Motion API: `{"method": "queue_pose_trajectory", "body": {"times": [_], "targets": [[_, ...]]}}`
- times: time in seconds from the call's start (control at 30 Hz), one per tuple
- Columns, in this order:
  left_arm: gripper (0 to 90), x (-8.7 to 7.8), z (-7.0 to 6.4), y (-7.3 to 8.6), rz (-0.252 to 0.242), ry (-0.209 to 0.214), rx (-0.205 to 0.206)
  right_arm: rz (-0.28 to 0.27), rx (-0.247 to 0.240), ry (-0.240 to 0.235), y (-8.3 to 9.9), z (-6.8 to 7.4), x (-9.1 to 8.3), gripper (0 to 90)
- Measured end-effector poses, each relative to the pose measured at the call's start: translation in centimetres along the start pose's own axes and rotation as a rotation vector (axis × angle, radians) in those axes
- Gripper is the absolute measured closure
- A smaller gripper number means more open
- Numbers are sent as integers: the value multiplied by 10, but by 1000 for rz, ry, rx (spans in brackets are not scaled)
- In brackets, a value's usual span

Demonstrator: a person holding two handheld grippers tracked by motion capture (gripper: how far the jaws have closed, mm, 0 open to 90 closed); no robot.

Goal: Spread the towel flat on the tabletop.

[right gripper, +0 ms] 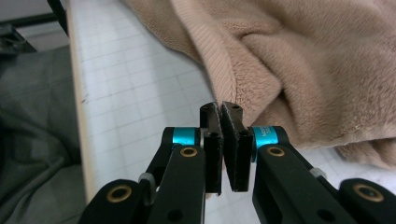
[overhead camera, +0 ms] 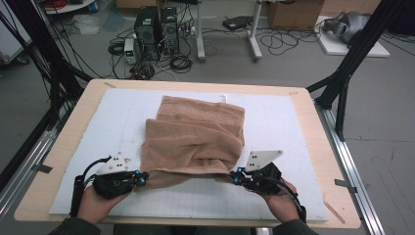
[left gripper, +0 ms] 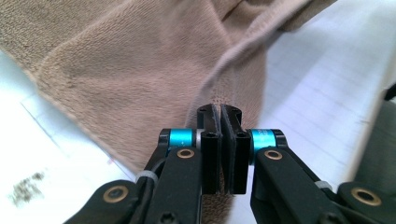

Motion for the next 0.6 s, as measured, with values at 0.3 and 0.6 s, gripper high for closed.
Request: {"method": "queue_pose_trajectory", "body": {"times": [0.3, 0.6], "targets": [[731, -26, -13, 7, -9, 60, 2, -63, -21, -97, -3, 11, -19, 718], [642, -2, 5, 8, -10, 11, 2, 54, 36, -58, 16, -11, 12, 659]]}}
Point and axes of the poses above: each handheld gripper's, and its own axes: x roughly forward along the jaws, y roughly out of its underside, z roughly to its left, the point moved 3 cm from there along x, roughly forward along the jaws, and after that the axes turned 5 degrees about -x, right-handed, at the moved point
